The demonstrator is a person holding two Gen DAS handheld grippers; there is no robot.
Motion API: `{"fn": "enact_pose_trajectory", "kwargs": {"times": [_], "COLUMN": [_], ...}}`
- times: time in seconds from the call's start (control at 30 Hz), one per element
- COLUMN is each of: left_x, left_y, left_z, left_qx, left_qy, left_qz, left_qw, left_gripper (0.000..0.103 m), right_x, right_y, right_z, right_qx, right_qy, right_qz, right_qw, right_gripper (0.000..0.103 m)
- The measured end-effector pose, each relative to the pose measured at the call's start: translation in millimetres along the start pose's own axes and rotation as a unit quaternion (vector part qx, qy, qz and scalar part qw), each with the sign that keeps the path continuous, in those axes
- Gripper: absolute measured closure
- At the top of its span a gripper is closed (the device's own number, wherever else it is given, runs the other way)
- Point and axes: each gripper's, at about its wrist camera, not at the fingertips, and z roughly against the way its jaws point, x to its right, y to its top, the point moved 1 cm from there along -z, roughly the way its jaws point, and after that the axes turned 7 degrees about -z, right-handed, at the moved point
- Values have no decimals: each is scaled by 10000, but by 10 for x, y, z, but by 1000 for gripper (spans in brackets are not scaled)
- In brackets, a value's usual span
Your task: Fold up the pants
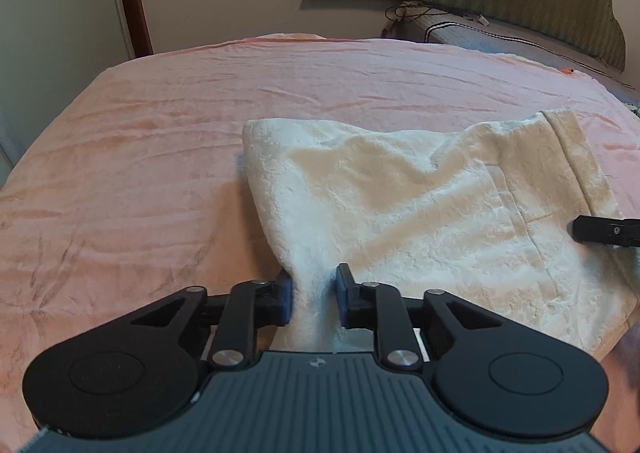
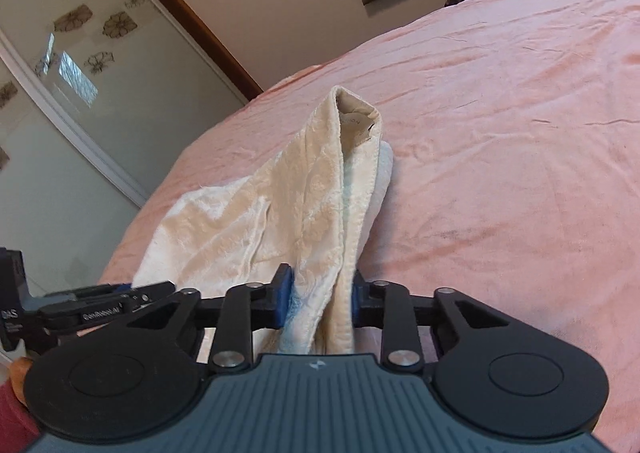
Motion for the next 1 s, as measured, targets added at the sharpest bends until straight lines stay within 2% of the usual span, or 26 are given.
{"fn": "enact_pose_trajectory", "kwargs": {"times": [0.03, 0.13, 0.23, 0.27, 0.3, 0.33, 0.37, 0.4, 0.47, 0.53, 0.6, 0.63, 0.67, 0.7, 0.73, 0.8, 0.9, 0.97, 1.0], "left_x": [-31, -101, -84, -64, -49, -43, -58, -88, -176, -302, -397, -406, -406, -401, -389, -387, -405, -372, -331], "left_y": [17, 40, 9, -2, -16, -26, -48, -80, -168, -281, -342, -340, -328, -308, -279, -220, -173, -197, -226], "left_z": [27, 32, -14, -1, 13, 26, 37, 63, 64, 22, -4, 4, 23, 66, 112, 250, 402, 339, 251], "left_qx": [-15, -93, -123, -74, -43, -54, -77, -67, -144, -241, -243, -245, -256, -225, -172, 37, 203, 47, -152], "left_qy": [-49, -85, -30, 2, -2, -5, -38, -118, -390, -826, -1095, -1112, -1174, -1172, -1109, -1061, -986, -940, -845], "left_qz": [49, 105, 62, 30, 10, 40, 98, 225, 507, 1035, 1470, 1480, 1456, 1417, 1312, 1152, 1067, 938, 863], "left_qw": [10000, 9999, 9999, 10000, 10000, 10000, 9999, 9997, 9978, 9909, 9828, 9824, 9820, 9827, 9850, 9876, 9892, 9911, 9926], "left_gripper": [90, 90, 90, 87, 80, 69, 60, 55, 36, 36, 36, 51, 69, 76, 88, 92, 92, 92, 91], "right_x": [6, 82, 157, 169, 176, 175, 162, 143, 94, 71, 42, 21, 28, 14, 5, -25, -150, -133, -100], "right_y": [3, -12, -53, -56, -53, -56, -63, -70, -85, -84, -71, -79, -75, -67, -57, -38, -26, -58, -73], "right_z": [47, 92, -6, -17, -21, -27, -23, -20, -31, -57, -112, -151, -166, -171, -142, -38, 102, 95, 51], "right_qx": [49, 65, -54, -62, -83, -153, -209, -267, -470, -531, -558, -553, -525, -490, -427, -242, -44, -81, -154], "right_qy": [129, 373, 63, 30, -29, -64, 7, 19, 119, 150, 221, 212, 150, 165, 209, 378, 549, 396, 141], "right_qz": [-149, -548, -563, -546, -556, -548, -473, -389, -248, -260, -271, -259, -255, -301, -345, -439, -356, -361, -294], "right_qw": [9998, 9978, 9984, 9985, 9984, 9984, 9987, 9989, 9985, 9981, 9978, 9979, 9982, 9982, 9983, 9980, 9978, 9985, 9993], "right_gripper": [82, 83, 78, 73, 60, 55, 51, 50, 48, 48, 51, 54, 65, 72, 76, 83, 84, 82, 74]}}
